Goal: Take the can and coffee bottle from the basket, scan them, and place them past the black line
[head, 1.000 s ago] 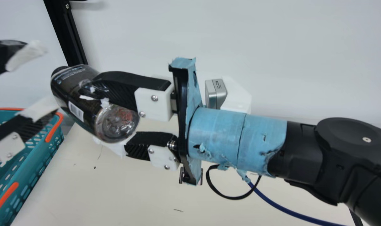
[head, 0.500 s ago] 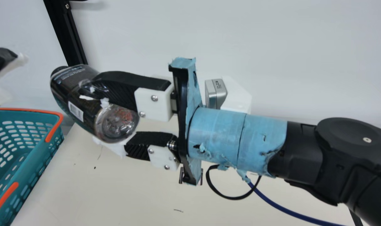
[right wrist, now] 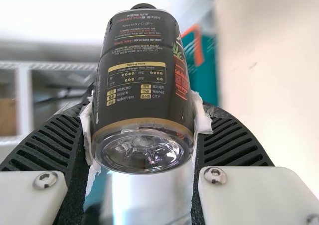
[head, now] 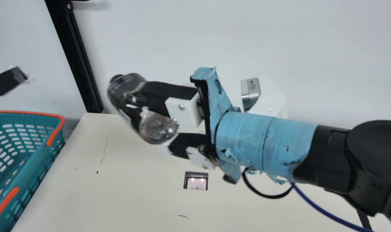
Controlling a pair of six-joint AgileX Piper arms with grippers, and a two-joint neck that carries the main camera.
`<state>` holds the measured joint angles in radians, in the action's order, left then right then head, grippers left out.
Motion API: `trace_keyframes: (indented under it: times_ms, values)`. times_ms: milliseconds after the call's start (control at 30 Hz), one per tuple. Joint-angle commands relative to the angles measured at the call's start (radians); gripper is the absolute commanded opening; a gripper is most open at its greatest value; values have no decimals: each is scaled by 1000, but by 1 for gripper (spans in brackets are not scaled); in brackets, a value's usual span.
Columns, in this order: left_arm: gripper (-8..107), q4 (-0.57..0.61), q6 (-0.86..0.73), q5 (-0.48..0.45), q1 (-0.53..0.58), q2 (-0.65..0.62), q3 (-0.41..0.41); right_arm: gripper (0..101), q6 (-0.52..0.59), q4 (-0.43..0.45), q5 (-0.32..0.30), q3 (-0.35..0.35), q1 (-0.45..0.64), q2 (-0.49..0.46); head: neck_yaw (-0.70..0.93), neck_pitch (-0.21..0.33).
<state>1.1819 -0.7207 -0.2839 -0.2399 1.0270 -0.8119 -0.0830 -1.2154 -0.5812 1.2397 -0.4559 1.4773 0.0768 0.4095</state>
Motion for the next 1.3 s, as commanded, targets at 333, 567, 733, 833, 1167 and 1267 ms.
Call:
trace_keyframes:
  times_ms: [333,567,733,833,1167,1267]
  values:
    - [90,0,0,0,0,0,0,0,-317,947,67,4,-7,-27,-8,17]
    - [90,0,0,0,0,0,0,0,-385,938,25,29,-53,-36,-8,17]
    - [90,0,0,0,0,0,0,0,-392,1043,14,30,-53,-36,-8,17]
    - [90,0,0,0,0,0,0,0,-377,1039,20,27,-44,-42,-8,17]
    - [90,0,0,0,0,0,0,0,-481,1198,258,-139,-56,-152,-8,17]
    - [90,0,0,0,0,0,0,0,-536,1277,340,-213,-53,-189,-8,17]
